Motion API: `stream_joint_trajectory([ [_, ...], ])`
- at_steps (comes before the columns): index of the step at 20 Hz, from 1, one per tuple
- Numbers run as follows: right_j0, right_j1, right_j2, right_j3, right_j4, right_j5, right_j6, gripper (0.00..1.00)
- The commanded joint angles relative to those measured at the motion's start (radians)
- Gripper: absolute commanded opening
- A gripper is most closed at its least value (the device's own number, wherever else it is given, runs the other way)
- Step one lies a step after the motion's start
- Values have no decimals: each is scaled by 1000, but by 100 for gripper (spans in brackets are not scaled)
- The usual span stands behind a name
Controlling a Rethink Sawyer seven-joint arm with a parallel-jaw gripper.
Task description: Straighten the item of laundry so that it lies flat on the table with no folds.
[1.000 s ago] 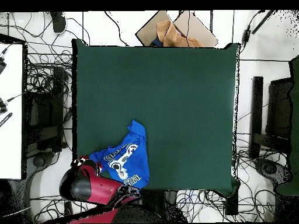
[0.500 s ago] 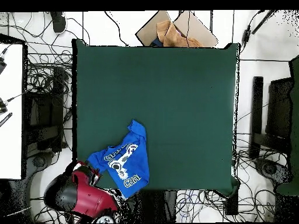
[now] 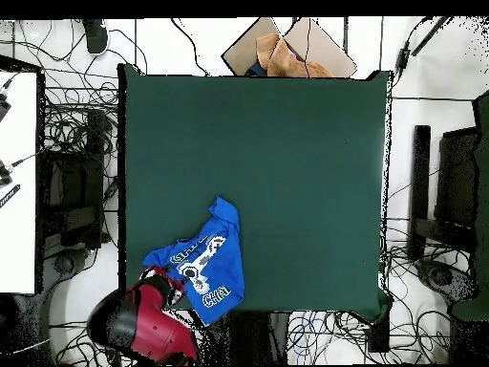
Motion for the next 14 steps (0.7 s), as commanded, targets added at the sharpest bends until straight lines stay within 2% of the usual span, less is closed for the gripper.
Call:
stream_joint_trajectory([
  [1, -34, 145, -64, -98, -11, -112, 158, 100],
  [7, -92, 217, -34, -108, -68, -221, 201, 100],
  [13, -111, 228, -19, -108, -79, -245, 204, 100],
  [14, -147, 307, -8, -140, -121, -319, 232, 100],
])
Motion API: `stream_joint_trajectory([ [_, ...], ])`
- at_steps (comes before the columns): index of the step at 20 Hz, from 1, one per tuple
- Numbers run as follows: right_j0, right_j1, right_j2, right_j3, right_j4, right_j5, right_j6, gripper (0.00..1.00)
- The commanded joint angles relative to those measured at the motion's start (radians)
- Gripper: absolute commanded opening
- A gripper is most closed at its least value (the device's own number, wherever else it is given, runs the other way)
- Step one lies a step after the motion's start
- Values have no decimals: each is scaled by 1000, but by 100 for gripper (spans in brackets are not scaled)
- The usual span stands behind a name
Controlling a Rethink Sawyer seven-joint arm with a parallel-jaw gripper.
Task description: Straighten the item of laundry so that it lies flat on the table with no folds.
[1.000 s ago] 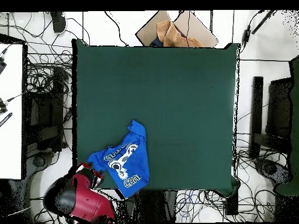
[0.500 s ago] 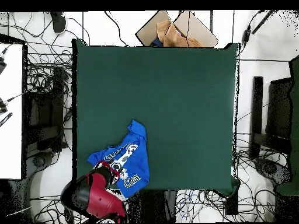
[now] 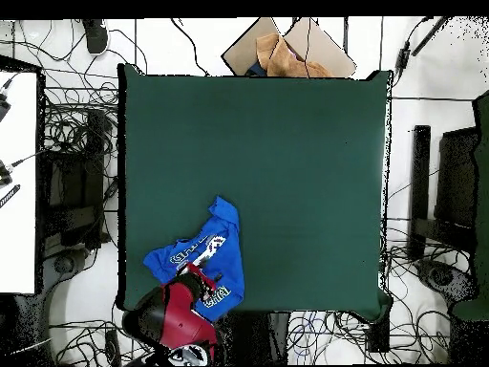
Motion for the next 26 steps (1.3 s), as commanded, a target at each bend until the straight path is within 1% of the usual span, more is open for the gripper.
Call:
stream_joint_trajectory([
  [1, -64, 144, 26, -142, -41, -101, 227, 100],
  [2, -66, 176, 24, -159, -41, -110, 212, 100],
  [4, -67, 194, 25, -166, -42, -123, 213, 100],
  [6, -76, 235, 30, -183, -52, -161, 228, 100],
  [11, -87, 252, 36, -191, -62, -183, 231, 100],
  [13, -105, 287, 52, -225, -88, -214, 242, 100],
  [14, -111, 283, 56, -228, -95, -203, 229, 100],
  [17, -191, 281, 102, -245, -203, -174, 208, 100],
  [18, -227, 280, 125, -247, -239, -167, 220, 100],
  [20, -267, 278, 146, -251, -289, -152, 219, 100],
  [21, -297, 277, 164, -253, -330, -148, 221, 100],
  [22, -330, 274, 186, -251, -369, -126, 224, 0],
  [25, -370, 263, 214, -241, -415, -101, 221, 0],
  [26, -374, 238, 218, -218, -414, -77, 222, 0],
])
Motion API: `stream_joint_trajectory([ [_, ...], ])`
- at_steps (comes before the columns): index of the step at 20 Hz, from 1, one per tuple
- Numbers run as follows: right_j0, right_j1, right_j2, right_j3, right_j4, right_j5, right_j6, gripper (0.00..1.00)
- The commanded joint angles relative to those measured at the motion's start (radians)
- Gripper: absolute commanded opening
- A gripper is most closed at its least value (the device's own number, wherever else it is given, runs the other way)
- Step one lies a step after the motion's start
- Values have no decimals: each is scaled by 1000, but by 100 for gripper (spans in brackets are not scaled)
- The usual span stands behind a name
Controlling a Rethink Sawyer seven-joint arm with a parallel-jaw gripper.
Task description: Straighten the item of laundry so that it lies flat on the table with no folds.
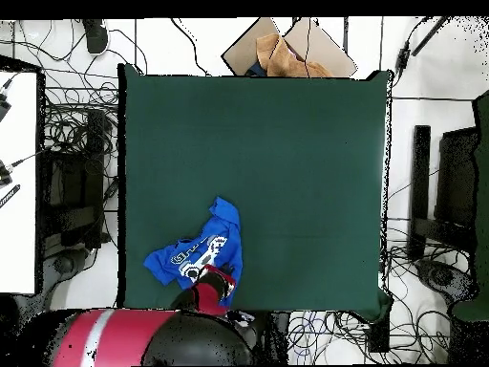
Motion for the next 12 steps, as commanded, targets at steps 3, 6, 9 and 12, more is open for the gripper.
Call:
stream_joint_trajectory([
  [3, -153, 39, 203, -121, -90, 113, 227, 0],
  [6, -174, 17, 208, -93, -109, 130, 217, 0],
  [9, -227, -10, 219, -79, -158, 158, 192, 0],
  [12, -306, -4, 244, -84, -242, 161, 171, 0],
])
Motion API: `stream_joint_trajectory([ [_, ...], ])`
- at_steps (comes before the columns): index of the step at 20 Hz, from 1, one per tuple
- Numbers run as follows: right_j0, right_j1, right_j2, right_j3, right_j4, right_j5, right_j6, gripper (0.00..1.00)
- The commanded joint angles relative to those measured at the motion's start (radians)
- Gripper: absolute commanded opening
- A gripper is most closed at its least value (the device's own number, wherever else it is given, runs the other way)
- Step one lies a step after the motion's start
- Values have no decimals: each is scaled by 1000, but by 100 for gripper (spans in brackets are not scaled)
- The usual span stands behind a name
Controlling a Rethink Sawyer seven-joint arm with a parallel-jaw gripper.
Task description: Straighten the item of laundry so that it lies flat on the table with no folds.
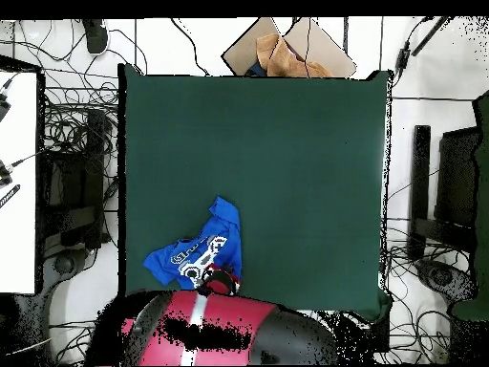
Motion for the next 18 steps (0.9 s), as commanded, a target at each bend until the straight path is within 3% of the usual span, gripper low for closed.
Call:
stream_joint_trajectory([
  [1, -121, 29, 165, -94, -106, 107, 162, 0],
  [4, -271, 72, 228, -104, -254, 94, 157, 0],
  [7, -354, 49, 229, -90, -333, 112, 133, 0],
  [12, -348, -16, 142, -77, -383, 48, 112, 0],
  [15, -301, 9, 68, -82, -388, -49, 116, 0],
  [18, -319, 60, 40, -107, -438, -92, 111, 0],
])
